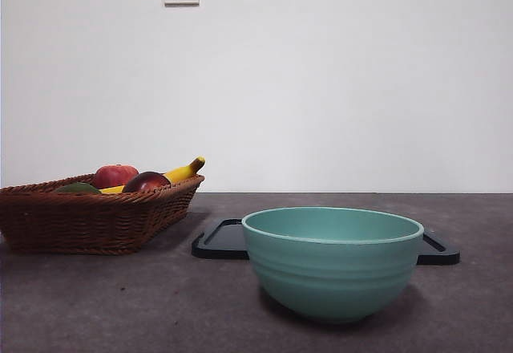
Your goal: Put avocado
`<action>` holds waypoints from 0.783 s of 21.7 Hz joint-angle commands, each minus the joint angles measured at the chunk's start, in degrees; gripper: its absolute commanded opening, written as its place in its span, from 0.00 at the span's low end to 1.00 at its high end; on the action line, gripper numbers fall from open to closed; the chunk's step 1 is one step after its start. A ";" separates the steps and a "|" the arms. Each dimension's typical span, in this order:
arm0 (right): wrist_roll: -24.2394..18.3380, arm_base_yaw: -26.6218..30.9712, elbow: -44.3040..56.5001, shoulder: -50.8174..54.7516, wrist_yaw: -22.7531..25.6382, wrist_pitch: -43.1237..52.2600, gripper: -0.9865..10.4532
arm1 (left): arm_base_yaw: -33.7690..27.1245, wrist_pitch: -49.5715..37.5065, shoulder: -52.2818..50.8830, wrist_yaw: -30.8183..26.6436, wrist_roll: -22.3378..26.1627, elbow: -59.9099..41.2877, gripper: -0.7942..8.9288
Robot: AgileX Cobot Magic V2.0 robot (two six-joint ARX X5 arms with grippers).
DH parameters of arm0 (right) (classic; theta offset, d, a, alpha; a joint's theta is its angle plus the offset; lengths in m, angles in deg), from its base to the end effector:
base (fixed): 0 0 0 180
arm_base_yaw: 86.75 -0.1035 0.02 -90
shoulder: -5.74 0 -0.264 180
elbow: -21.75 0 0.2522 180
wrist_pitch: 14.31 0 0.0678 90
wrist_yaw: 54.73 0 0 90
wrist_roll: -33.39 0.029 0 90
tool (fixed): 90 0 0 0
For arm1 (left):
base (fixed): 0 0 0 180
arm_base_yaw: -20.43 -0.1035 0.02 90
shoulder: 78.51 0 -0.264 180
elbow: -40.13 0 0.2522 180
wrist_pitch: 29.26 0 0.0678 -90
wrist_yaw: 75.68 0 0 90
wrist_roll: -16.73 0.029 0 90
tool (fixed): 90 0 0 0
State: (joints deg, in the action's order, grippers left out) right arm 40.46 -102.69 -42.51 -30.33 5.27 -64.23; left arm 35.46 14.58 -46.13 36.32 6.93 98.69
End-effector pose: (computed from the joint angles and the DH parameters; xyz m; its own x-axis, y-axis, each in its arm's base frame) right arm 0.1068 0.0456 0.3437 0.6362 0.7017 -0.3206 -0.6354 0.7123 0.2980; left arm 0.1069 -0.0400 0.3274 0.7561 -0.5909 -0.2813 0.5268 0.8046 -0.2742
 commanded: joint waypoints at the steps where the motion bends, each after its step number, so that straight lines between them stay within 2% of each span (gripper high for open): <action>1: -1.36 -0.26 -1.16 -0.98 0.22 -1.20 0.10 | 1.01 0.35 0.72 0.81 0.46 1.18 0.10; 12: -3.67 -0.26 -1.16 -0.07 1.90 -7.08 0.10 | 1.55 2.32 0.81 1.16 -0.42 1.22 0.10; 15: -3.65 -0.26 -1.22 1.42 2.05 -10.54 0.10 | 1.55 4.17 -0.35 3.02 -0.42 1.51 0.11; 17: -3.65 -0.26 -1.25 3.78 5.01 -13.11 0.10 | 1.55 4.66 -1.90 3.39 -0.39 1.55 0.11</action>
State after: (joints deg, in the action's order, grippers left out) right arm 37.62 -102.74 -42.64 -26.35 10.45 -77.94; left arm 36.79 19.55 -48.01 39.18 6.71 98.86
